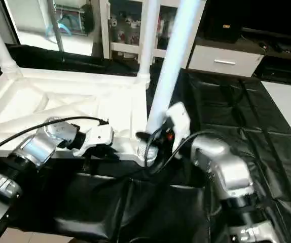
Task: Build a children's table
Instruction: Insert table leg to table base
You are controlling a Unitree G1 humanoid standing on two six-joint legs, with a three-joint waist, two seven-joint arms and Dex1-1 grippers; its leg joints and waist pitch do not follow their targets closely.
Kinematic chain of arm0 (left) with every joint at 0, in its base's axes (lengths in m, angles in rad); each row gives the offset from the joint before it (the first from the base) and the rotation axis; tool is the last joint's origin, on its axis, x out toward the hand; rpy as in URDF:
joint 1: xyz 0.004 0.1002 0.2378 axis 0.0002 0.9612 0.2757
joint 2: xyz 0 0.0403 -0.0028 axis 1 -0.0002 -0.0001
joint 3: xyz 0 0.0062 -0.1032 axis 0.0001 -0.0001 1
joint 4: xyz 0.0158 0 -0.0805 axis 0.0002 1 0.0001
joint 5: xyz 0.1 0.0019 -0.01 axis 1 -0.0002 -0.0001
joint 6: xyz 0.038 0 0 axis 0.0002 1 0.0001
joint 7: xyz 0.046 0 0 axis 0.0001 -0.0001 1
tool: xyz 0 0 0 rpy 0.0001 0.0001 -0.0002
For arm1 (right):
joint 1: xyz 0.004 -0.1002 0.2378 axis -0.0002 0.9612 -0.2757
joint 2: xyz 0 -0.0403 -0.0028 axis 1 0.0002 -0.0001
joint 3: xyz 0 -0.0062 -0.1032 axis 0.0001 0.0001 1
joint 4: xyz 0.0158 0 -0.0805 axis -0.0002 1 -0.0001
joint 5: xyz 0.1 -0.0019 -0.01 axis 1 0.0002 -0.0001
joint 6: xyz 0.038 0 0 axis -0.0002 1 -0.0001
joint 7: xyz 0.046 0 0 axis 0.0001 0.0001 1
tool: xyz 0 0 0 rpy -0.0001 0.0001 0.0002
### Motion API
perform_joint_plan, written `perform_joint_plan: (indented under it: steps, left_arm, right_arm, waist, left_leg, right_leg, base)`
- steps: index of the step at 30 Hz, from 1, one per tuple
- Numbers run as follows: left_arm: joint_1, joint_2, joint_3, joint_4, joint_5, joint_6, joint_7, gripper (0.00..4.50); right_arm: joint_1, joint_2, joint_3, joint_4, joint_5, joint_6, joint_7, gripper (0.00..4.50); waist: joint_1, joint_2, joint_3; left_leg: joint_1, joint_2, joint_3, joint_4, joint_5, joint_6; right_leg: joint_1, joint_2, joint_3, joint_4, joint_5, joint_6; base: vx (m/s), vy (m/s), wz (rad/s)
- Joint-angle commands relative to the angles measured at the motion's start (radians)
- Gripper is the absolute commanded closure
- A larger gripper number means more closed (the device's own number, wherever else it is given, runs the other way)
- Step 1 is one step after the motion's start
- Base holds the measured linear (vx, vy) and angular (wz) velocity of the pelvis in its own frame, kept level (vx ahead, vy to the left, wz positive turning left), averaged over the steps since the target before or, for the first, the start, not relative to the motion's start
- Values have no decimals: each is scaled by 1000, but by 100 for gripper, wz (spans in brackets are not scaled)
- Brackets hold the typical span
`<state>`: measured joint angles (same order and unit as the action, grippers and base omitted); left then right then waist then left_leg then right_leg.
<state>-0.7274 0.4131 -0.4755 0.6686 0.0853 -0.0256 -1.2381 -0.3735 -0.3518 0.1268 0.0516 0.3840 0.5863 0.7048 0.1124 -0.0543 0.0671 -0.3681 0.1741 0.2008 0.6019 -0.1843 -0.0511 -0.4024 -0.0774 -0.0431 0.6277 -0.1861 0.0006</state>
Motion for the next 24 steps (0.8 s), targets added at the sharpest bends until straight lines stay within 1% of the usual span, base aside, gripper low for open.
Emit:
perform_joint_plan:
  steps: [1,3,4,8,12,13,14,17,21,24]
  left_arm:
    - [30,-39,-5,-19,-27,-9,-4,450]
    - [34,-39,-2,-27,-26,-3,-6,450]
    - [37,-39,-1,-33,-26,1,-8,450]
    - [54,-34,3,-74,-21,29,-18,450]
    - [54,-31,3,-74,-15,30,-17,450]
    - [54,-31,3,-72,-14,29,-16,450]
    - [55,-30,4,-75,-13,32,-17,450]
    - [60,-26,7,-87,-9,44,-20,450]
    - [60,-22,9,-85,-4,46,-18,450]
    - [57,-19,12,-78,0,44,-14,450]
  right_arm:
    - [-2,2,-6,2,-11,-12,-6,262]
    - [-1,7,-5,4,-11,-11,-6,262]
    - [-1,11,-3,10,-15,-14,-6,262]
    - [-12,32,11,49,-30,-37,-15,262]
    - [-21,35,31,73,-45,-35,-3,262]
    - [-23,35,38,81,-51,-31,-2,262]
    - [-23,34,47,88,-60,-32,1,262]
    - [-25,19,83,109,-92,-31,13,262]
    - [-19,9,83,91,-87,-19,24,262]
    - [-10,-21,76,49,-77,4,43,262]
  waist:
    - [-4,5,-71]
    - [-4,7,-70]
    - [-4,5,-71]
    - [-5,8,-72]
    - [-6,8,-71]
    - [-6,9,-71]
    - [-7,4,-68]
    - [-8,7,-67]
    - [-10,6,-66]
    - [-9,5,-65]
  left_leg:
    - [25,61,-30,-79,-243,-43]
    - [24,61,-30,-80,-253,-42]
    - [24,62,-30,-80,-251,-42]
    - [23,62,-31,-80,-242,-40]
    - [22,61,-30,-81,-237,-37]
    - [22,60,-30,-81,-239,-38]
    - [21,60,-30,-82,-242,-36]
    - [23,61,-31,-83,-258,-38]
    - [25,62,-32,-85,-275,-39]
    - [23,62,-31,-86,-263,-34]
  right_leg:
    - [37,-81,46,-77,-214,-217]
    - [36,-83,47,-81,-245,-206]
    - [36,-84,47,-81,-246,-205]
    - [35,-83,46,-80,-247,-200]
    - [34,-81,46,-80,-241,-197]
    - [34,-81,46,-80,-240,-197]
    - [33,-81,46,-81,-243,-195]
    - [32,-82,47,-84,-270,-189]
    - [30,-82,47,-87,-292,-181]
    - [32,-80,48,-86,-270,-180]
  base:
    - [0,0,0]
    - [0,0,0]
    - [0,0,0]
    - [0,0,0]
    - [0,0,0]
    - [0,0,0]
    - [0,0,0]
    - [0,0,0]
    - [0,0,0]
    - [0,0,0]
